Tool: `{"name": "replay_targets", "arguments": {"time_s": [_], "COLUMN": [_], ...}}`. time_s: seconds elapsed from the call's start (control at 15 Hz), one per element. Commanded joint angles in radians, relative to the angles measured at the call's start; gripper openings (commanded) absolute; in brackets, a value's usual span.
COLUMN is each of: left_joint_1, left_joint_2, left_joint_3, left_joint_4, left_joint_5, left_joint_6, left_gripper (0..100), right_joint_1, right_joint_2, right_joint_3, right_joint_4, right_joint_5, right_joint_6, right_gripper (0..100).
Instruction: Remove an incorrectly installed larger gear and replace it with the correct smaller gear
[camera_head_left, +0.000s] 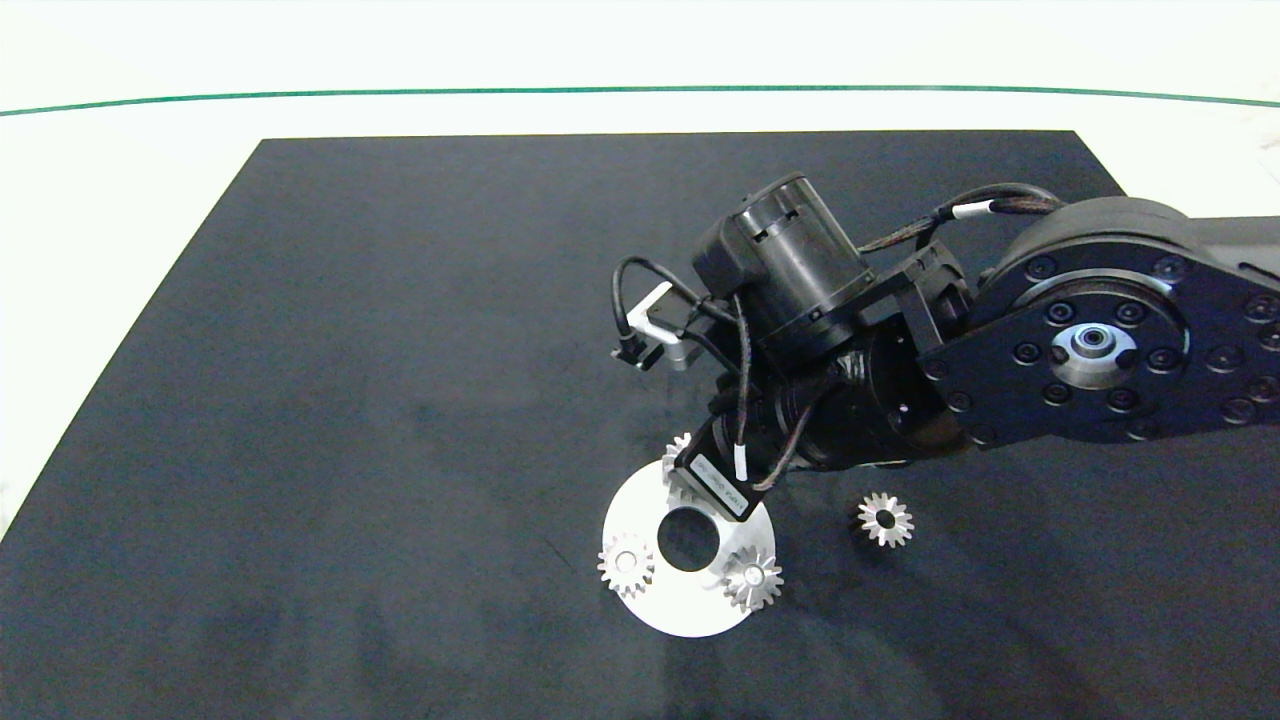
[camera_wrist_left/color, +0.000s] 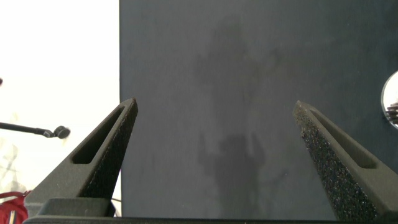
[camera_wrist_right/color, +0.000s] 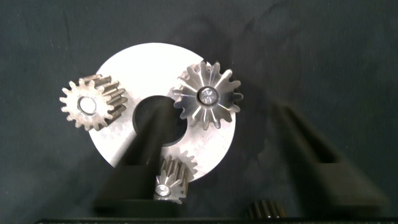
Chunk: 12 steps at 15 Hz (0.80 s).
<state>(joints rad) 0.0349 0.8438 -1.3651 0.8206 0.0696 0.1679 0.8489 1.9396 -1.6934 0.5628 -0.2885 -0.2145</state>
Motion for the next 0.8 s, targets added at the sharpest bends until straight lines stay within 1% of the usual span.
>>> {"name": "replay_targets", "arguments": {"time_s": [0.07,0.2,0.27,0.33,0.47,0.67,0.8], "left_joint_1": [0.0,0.0,0.0,0.0,0.0,0.0,0.0], "left_joint_2": [0.001,0.001,0.0,-0.002,-0.003,-0.003,-0.002], "left_joint_3": [0.0,0.0,0.001,0.001,0.001,0.001,0.001], "left_joint_4": [0.005,0.005,0.005,0.005,0.005,0.005,0.005], "left_joint_5": [0.001,0.001,-0.001,-0.001,-0.001,-0.001,-0.001], "left_joint_6": [0.001,0.001,0.012,0.013,0.013,0.013,0.013], "left_gripper": [100,100,100,100,100,100,100], "right_joint_1": [-0.001,-0.002,-0.002,-0.004,-0.007,-0.016,-0.018], "right_joint_2": [0.007,0.015,0.029,0.036,0.058,0.09,0.094], "right_joint_3": [0.009,0.009,0.008,0.008,0.001,-0.002,-0.005], "right_joint_4": [0.003,0.002,0.0,0.0,-0.001,-0.024,-0.027], "right_joint_5": [-0.001,0.0,0.003,0.003,0.002,0.0,-0.003], "right_joint_6": [-0.002,0.001,0.003,0.003,0.02,0.021,0.021], "right_gripper": [100,100,100,100,100,100,100]}}
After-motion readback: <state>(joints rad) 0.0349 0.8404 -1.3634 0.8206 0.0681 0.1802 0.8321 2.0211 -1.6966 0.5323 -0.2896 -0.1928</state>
